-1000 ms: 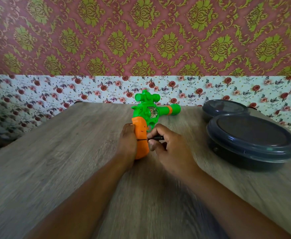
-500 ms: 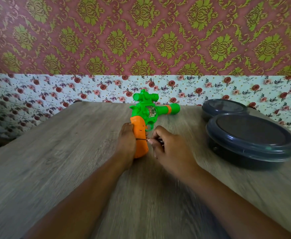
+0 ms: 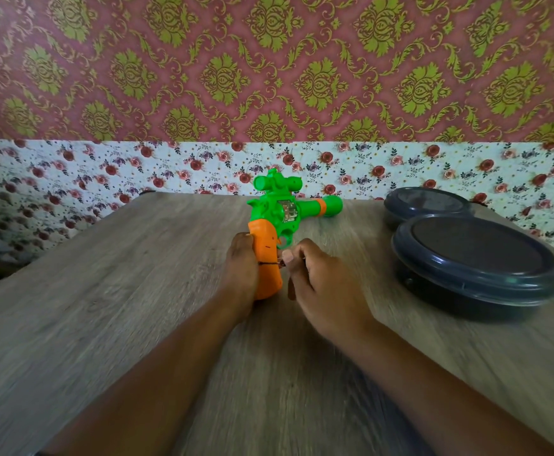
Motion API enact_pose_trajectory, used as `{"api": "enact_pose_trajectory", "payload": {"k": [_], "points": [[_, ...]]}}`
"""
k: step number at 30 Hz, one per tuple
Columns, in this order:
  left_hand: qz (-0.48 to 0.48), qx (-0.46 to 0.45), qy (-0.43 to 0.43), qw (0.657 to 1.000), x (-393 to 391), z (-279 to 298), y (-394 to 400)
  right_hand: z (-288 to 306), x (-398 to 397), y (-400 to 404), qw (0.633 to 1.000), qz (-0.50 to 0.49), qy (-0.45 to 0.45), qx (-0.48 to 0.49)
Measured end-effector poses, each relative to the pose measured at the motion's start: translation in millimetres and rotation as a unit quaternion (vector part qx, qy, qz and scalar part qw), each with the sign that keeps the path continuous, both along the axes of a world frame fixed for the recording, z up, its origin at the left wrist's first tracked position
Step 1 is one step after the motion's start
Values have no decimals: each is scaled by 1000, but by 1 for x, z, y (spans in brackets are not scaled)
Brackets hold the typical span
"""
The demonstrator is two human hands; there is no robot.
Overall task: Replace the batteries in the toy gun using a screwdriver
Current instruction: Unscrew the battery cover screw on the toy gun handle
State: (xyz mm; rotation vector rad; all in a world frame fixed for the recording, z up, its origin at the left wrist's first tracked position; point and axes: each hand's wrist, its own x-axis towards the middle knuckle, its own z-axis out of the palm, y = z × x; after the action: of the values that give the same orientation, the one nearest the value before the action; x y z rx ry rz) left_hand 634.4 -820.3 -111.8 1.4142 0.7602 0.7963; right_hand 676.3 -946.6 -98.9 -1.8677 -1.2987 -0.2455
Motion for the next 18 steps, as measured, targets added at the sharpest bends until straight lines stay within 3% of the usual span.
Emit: {"api": "enact_pose_trajectory", "payload": {"k": [11,18], "points": [[-11,3,2,1000,-3,3,-1,6,3,-2,996,58,48,46],[3,8,14,1000,0,0,-1,0,-1,0,999,36,11,26]]}}
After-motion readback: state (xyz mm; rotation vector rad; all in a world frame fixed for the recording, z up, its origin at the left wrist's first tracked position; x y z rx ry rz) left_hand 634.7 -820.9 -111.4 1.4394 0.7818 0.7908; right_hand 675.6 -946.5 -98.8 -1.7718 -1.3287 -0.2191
